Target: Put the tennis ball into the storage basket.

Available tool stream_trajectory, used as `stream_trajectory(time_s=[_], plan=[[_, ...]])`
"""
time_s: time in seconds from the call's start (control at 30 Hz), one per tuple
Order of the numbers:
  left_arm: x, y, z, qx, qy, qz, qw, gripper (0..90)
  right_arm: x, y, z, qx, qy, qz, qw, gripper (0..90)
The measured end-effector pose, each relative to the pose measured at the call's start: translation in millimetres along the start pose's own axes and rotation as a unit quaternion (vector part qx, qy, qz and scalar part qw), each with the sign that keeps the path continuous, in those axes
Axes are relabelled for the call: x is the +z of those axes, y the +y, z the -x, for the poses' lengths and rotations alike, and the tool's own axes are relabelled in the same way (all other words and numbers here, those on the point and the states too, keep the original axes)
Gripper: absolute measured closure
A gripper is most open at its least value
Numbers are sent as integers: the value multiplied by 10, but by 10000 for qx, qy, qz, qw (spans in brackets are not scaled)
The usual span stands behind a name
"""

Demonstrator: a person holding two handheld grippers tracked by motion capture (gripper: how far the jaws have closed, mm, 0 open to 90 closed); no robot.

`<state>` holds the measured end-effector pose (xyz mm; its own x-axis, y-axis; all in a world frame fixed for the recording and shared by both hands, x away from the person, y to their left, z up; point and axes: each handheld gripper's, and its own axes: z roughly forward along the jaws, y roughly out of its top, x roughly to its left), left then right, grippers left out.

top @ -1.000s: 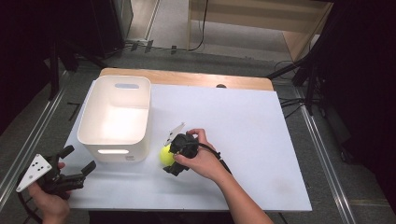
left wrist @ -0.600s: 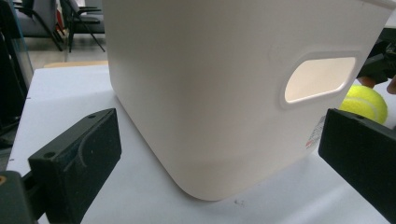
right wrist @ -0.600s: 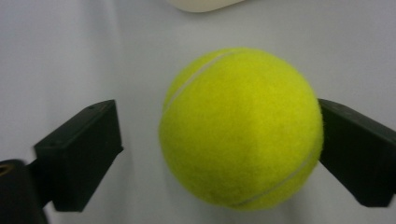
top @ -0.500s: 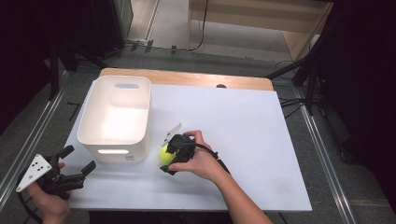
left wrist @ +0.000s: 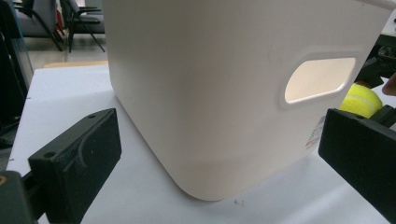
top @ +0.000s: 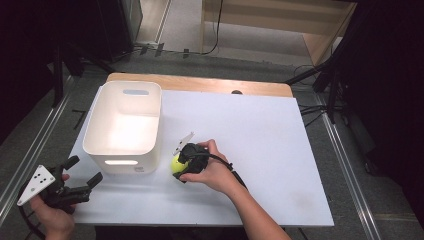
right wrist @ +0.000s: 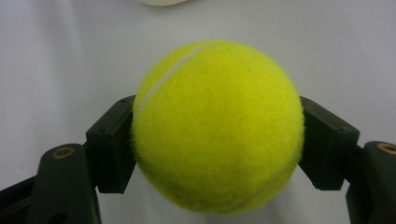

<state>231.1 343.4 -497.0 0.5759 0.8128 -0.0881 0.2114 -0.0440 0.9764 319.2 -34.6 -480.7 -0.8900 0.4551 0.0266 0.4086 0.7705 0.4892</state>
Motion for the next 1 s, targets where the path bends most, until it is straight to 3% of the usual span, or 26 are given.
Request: stream_trajectory(time_s=[0.53,0.87,0.9,1.0], plan=[[3,0,-1,8,-3,-6,10000,0,-79,6,44,28,-33,2,10000,234],[5,0,-1,9,-8,-2,10000,0,-175,60,70,-62,-51,-70,9999,234],[5,0,-1,7,-10,-2,10000,0,-181,70,84,-158,-62,-28,9999,234],[4,0,-2,14,-11,-7,10000,0,-222,97,81,-102,-47,-44,9999,234]])
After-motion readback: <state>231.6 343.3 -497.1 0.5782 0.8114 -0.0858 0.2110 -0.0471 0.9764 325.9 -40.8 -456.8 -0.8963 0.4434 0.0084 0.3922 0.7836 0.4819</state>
